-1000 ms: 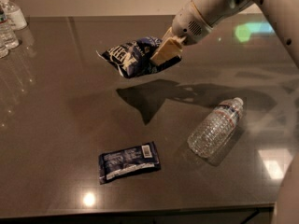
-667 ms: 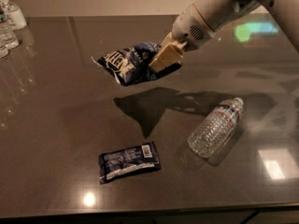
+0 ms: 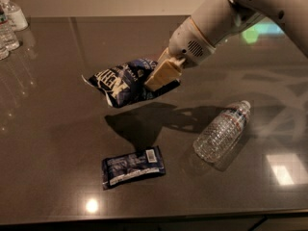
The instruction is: Move blue chip bag near rxbar blueberry
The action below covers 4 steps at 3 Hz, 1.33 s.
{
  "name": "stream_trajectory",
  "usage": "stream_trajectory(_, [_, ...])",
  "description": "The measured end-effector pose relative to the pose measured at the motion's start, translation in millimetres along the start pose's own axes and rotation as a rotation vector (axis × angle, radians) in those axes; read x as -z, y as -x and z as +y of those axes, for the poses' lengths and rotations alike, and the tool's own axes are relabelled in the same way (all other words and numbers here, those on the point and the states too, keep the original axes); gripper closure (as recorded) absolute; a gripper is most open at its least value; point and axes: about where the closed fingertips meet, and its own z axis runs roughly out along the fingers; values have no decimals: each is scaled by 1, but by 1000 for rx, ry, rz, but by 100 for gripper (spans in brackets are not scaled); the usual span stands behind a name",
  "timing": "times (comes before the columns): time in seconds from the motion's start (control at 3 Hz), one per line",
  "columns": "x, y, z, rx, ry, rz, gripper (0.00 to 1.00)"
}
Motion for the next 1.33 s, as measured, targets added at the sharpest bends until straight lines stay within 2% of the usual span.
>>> stream_trajectory(0.67, [-20,-6,33,-13,13,27,100])
stream_trajectory(1.0, [-27,-9,45,-5,0,36,82])
stream_trajectory(1.33, [-35,-12,55,2,-2,40,59])
